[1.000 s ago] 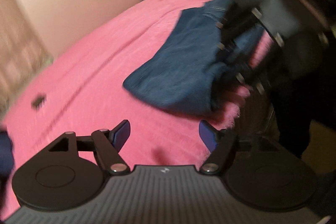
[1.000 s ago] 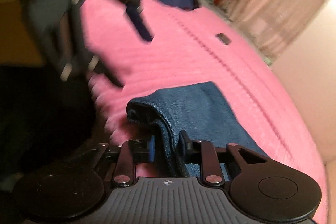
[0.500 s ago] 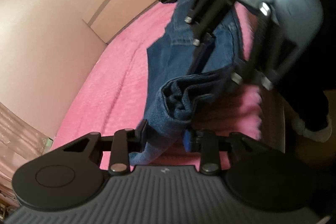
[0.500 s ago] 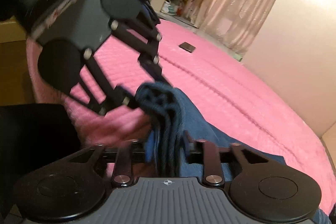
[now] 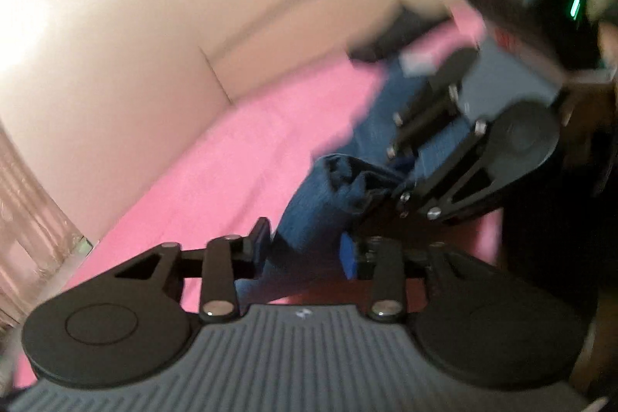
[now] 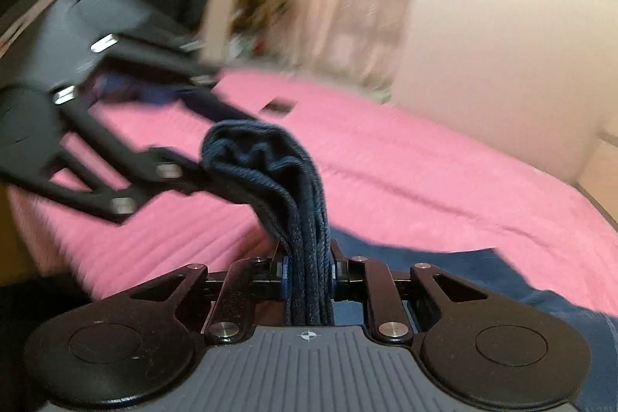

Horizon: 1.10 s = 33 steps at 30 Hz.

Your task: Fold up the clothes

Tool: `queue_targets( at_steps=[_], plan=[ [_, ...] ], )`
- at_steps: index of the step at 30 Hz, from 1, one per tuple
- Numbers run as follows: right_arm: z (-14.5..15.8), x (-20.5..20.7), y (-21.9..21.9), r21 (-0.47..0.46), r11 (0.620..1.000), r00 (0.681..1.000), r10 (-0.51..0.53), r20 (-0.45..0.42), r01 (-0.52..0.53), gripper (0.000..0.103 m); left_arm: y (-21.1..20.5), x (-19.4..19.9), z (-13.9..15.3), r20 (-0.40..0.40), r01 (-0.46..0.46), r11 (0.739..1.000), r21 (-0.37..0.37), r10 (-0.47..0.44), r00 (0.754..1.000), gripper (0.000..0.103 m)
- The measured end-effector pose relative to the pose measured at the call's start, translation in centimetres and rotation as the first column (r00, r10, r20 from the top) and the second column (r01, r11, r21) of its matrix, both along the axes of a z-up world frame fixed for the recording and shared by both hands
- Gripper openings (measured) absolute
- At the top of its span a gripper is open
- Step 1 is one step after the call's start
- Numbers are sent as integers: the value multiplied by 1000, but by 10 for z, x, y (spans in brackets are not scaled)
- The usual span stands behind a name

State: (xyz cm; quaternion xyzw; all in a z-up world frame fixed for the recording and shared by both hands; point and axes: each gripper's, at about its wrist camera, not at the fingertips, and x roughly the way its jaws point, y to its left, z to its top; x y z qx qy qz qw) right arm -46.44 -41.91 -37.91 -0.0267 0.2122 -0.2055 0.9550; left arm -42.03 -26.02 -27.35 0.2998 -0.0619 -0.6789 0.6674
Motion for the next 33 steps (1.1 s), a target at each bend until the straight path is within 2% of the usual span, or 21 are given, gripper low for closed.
queue_targets(
  at_steps=[2,4,6,7,9,10,12,13,14,15,19,21,23,26,27,28,30,31,33],
  plan=[
    [20,-28,-30,75,993,989,-100,106,92,17,-5,-4,14,-67,-17,997,-69,12,998,43],
    [36,-66,-62,165,969,951,-218,218,185,17,-18,-5,23,-119,-26,996,-90,15,993,48],
    [46,-110,-92,250,926,880,-354,316,283,17,-30,-9,24,-148,-17,997,-79,5,989,49],
    [45,-135,-108,301,892,829,-434,353,339,17,-37,-13,21,-149,-6,998,-65,-4,989,49],
    [26,-176,-138,419,804,728,-577,371,423,17,-51,-23,15,-142,20,999,-31,-24,990,49],
    [8,-196,-155,502,741,675,-646,356,445,17,-58,-27,11,-144,34,999,-11,-35,989,49],
    [-32,-233,-189,658,588,571,-771,282,470,17,-75,-35,1,-153,66,997,38,-59,986,49],
    [-53,-244,-202,722,511,545,-809,220,466,17,-83,-39,-4,-154,79,995,67,-68,986,50],
    [-70,-252,-210,774,450,532,-828,174,446,18,-90,-43,-9,-150,87,991,98,-71,986,50],
    [-83,-259,-214,811,416,524,-836,163,411,18,-97,-47,-14,-143,91,988,128,-73,987,50],
    [-84,-264,-207,829,419,504,-841,199,371,22,-120,-63,-29,-147,108,973,204,-79,986,51],
    [-83,-276,-210,853,390,487,-852,192,346,22,-132,-71,-35,-148,122,968,221,-91,985,51],
    [-75,-288,-222,862,374,491,-853,176,341,21,-139,-78,-39,-149,143,965,221,-111,982,52],
    [-51,-295,-216,813,468,515,-819,253,345,19,-142,-84,-43,-155,171,962,214,-140,978,52],
    [-51,-295,-219,804,479,517,-816,259,353,19,-145,-87,-44,-157,179,960,215,-147,976,53],
    [-55,-296,-223,811,462,515,-823,241,358,19,-147,-89,-46,-159,187,958,217,-155,975,53],
    [-71,-300,-232,855,378,503,-848,165,356,20,-148,-91,-46,-150,192,957,219,-161,975,53],
    [-76,-302,-231,865,362,502,-851,156,346,20,-147,-89,-45,-151,190,956,222,-159,976,54],
    [-76,-306,-227,866,365,501,-851,160,343,20,-147,-86,-45,-163,185,956,228,-150,975,55]
  ],
)
